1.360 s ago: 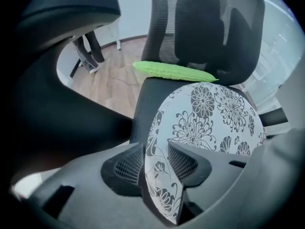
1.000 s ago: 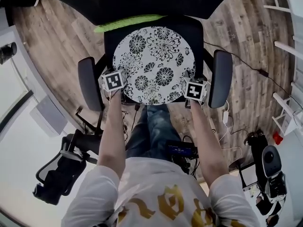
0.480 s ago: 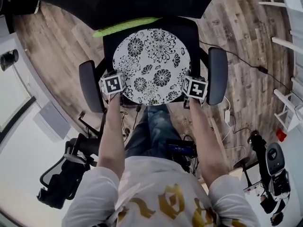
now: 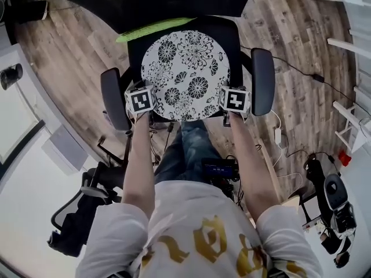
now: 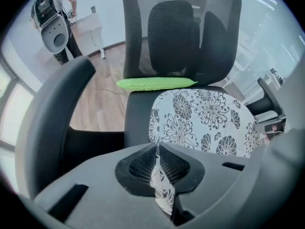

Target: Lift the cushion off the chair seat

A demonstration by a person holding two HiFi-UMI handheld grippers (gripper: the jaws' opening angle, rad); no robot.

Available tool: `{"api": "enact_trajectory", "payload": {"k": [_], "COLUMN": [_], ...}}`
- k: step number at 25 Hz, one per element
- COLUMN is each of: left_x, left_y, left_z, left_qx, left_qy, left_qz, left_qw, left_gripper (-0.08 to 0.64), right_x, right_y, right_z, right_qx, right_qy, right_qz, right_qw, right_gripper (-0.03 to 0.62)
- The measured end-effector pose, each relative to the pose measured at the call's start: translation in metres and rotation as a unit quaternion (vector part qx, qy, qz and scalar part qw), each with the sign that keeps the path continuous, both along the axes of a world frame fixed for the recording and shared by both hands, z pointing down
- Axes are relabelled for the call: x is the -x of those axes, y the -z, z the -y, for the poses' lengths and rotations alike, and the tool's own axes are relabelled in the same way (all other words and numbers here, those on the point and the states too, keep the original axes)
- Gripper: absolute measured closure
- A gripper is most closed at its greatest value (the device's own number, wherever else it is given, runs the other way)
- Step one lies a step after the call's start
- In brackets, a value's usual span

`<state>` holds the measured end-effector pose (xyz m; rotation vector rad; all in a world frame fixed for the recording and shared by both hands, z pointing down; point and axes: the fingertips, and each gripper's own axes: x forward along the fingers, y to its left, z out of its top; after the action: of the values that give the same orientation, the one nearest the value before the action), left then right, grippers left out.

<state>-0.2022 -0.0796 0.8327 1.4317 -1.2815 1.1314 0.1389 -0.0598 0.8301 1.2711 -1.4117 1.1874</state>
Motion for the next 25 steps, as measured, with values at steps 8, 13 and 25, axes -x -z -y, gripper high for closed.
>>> {"api": "enact_trajectory", "payload": {"k": [8, 13, 25], "left_x": [-0.014, -0.018, -0.021], "left_y": [0.033, 0.046, 0.085], "left_z": [0.004, 0.002, 0.006], "left_qx": [-0.014, -0.017, -0.045], "left_qy": [-0.014, -0.029, -0.043], "left_qz": [-0.034, -0.041, -0.040], "left_qw": [0.9992, 0.9986, 0.9973], "left_gripper": [0.538, 0.540, 0.540], "right_x": [0.009, 0.014, -0.002], "right_y": [0.032, 0.049, 0.085], "right_z": [-0.003, -0.010, -0.010], "right_qx": [-0.021, -0.024, -0.042], "right_qy": [0.012, 0.004, 0.003], "right_qz": [0.004, 0.013, 0.008], "right_qw": [1.000, 1.000, 0.999], "right_gripper": [0.566, 0.566, 0.566]}}
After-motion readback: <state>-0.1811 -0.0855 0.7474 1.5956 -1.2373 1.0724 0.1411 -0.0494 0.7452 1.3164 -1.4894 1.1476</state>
